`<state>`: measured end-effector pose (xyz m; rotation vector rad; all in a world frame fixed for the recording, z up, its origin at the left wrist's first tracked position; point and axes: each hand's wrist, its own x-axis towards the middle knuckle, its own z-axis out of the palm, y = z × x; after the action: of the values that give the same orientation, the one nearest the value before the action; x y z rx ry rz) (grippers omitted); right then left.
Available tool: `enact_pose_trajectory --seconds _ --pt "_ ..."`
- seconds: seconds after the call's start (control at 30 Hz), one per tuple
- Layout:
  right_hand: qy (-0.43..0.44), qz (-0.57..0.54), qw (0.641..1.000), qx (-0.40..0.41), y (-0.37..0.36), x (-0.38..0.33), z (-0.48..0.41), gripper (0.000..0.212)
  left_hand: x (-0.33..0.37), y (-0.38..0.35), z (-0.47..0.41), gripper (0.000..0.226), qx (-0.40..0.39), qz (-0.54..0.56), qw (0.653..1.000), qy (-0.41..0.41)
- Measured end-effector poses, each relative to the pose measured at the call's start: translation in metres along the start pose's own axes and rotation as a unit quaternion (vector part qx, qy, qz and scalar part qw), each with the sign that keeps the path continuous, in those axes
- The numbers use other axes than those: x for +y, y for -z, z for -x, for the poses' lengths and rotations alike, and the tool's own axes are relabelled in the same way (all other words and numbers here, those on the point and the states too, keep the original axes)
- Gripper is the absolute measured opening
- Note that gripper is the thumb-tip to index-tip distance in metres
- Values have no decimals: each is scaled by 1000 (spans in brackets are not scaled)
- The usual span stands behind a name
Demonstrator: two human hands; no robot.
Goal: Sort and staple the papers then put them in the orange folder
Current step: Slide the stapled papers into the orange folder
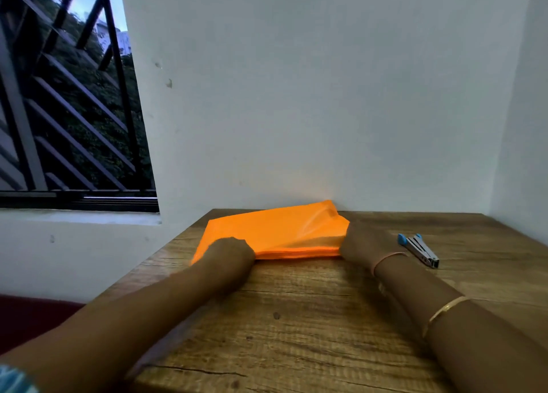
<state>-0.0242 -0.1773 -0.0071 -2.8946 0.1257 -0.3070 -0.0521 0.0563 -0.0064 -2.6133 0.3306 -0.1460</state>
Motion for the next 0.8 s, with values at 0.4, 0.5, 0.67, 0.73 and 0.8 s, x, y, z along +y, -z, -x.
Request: enact_pose_trajectory --seconds 0.4,0.5,0.67,0.73,0.8 --pt "71 -79 994 -32 -13 -27 11 31 80 53 39 28 112 88 986 -87" --pt "98 -81 991 -31 -20 -17 -1 37 78 53 30 41 132 195 967 -93" --pt "163 -10 987 -1 -19 -26 7 47 36 28 -13 31 128 314 941 -5" --pt "190 20 981 -36 -21 -39 18 54 13 3 -31 37 100 324 939 52" --pt "172 35 978 -112 -29 -44 22 64 -5 -20 -40 51 36 317 941 110"
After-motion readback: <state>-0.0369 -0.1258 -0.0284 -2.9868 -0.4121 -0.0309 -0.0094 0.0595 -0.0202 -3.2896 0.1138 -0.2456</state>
